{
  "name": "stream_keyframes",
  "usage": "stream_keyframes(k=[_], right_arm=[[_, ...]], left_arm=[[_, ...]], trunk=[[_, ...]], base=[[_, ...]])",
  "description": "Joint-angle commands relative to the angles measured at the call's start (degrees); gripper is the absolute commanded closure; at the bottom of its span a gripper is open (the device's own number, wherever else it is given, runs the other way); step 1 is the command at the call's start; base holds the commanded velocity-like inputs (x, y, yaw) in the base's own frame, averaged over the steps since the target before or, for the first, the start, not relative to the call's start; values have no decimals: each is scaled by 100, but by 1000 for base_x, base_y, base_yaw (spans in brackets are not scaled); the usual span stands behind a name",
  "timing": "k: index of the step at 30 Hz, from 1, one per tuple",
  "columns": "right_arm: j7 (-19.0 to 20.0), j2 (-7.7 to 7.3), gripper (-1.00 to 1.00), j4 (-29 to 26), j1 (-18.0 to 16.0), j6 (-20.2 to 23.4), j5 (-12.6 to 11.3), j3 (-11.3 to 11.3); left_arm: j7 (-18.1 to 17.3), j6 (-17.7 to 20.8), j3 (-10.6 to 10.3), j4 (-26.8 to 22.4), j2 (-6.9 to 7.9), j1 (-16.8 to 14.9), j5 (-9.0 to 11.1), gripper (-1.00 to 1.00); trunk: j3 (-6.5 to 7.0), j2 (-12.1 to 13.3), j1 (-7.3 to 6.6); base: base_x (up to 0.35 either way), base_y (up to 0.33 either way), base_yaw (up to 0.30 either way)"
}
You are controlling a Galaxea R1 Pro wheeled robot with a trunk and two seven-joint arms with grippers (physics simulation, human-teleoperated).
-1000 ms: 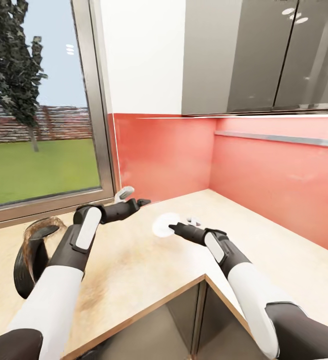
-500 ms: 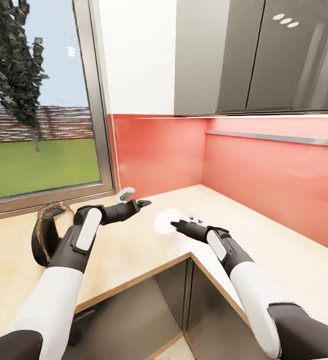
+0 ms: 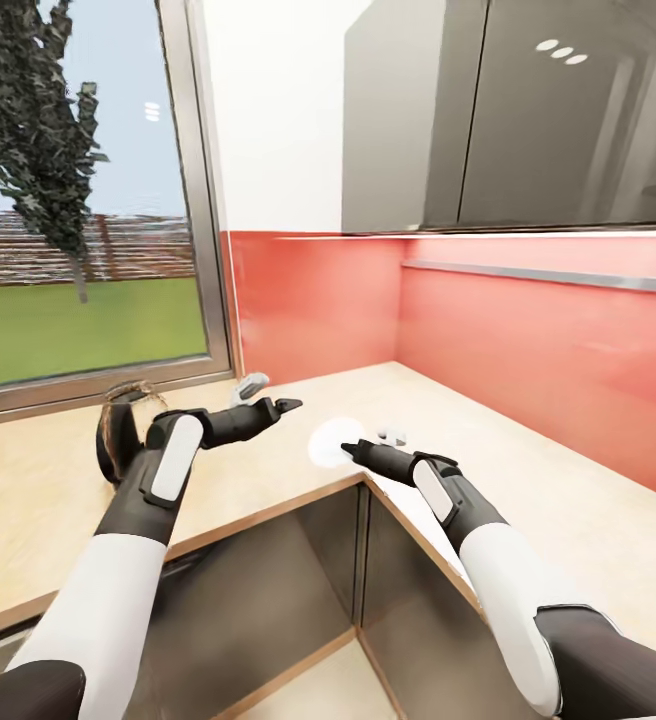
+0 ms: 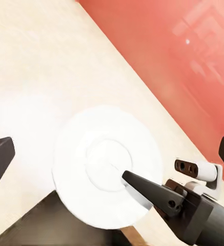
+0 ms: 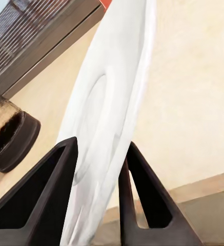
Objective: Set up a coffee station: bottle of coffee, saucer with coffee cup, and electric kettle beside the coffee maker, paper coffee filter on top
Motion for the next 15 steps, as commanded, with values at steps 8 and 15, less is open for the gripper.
stream_keyframes(k=[8, 15], right_arm=[[-5, -2, 100, -7, -2, 41, -48, 0], [-5, -2, 100, 0, -2, 41, -48, 0]], left_arm=[[-45, 33, 16, -91, 1, -5, -44, -100], [-76, 37, 63, -101, 119, 33, -39, -100]], trunk=[[38, -5, -3], [79, -5, -3]], base=[[-330, -26, 182], [-342, -1, 193]])
